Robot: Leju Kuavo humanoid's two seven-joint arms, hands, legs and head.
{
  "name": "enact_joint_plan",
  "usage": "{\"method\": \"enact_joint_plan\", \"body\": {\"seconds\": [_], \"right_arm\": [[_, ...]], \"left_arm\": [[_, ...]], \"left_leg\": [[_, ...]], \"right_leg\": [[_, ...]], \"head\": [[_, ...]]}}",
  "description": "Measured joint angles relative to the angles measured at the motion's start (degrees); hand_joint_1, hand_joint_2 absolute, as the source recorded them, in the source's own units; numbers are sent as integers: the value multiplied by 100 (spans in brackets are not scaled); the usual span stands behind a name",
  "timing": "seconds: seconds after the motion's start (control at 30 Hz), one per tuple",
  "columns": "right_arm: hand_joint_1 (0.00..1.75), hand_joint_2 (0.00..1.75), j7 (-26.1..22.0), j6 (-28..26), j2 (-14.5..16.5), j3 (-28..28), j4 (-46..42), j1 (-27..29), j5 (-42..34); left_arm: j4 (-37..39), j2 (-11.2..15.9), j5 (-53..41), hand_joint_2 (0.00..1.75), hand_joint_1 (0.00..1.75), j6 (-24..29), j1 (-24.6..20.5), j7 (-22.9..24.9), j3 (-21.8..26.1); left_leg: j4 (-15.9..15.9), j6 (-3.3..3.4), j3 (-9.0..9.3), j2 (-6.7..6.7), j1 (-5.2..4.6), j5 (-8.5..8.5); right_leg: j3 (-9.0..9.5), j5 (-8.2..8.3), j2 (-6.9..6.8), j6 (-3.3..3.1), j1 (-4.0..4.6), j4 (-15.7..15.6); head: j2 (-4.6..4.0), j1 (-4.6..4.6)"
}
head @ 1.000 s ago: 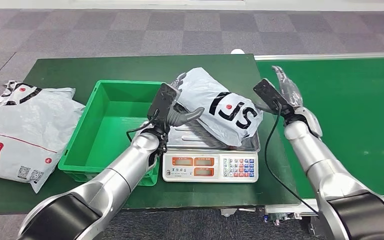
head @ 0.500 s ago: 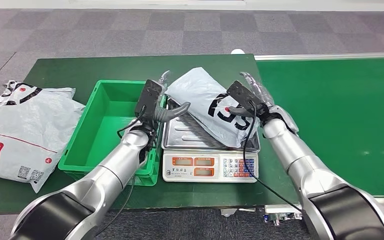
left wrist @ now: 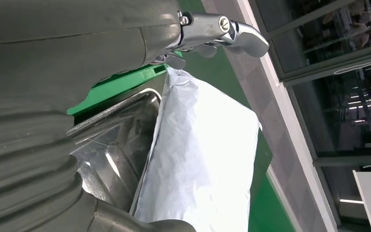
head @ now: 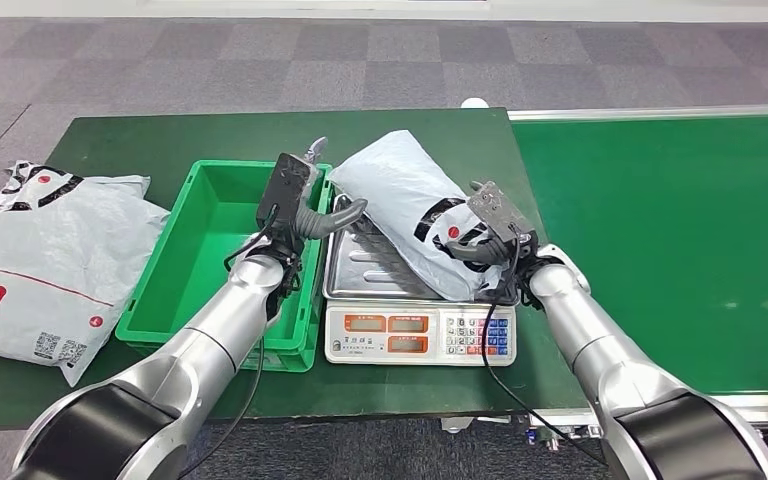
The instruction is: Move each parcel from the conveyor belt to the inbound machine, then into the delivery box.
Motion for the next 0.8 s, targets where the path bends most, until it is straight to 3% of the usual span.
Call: {"method": "enact_joint_plan", "body": {"seconds": [0.1, 0.23, 0.8], "right_arm": [[0, 175, -35, 250, -22, -105, 20, 91, -356], [170, 175, -113, 400, -83, -172, 42, 246, -586], [175, 175, -267, 600, -127, -174, 42, 408, -808]], "left_arm": [[-17, 0, -62, 175, 0, -51, 1, 20, 24], [-23, 0, -126, 175, 0, -116, 7, 27, 65], [-57, -1, -268, 175, 0, -175, 51, 12, 145]], "left_leg": [[0, 0, 1, 0, 1, 0], [0, 0, 1, 0, 1, 0], [0, 0, 12, 3, 1, 0]], "right_leg": [[0, 0, 0, 0, 1, 0], [1, 0, 0, 0, 1, 0], [11, 0, 2, 0, 1, 0]], "head": [[0, 0], [0, 0], [0, 0]]}}
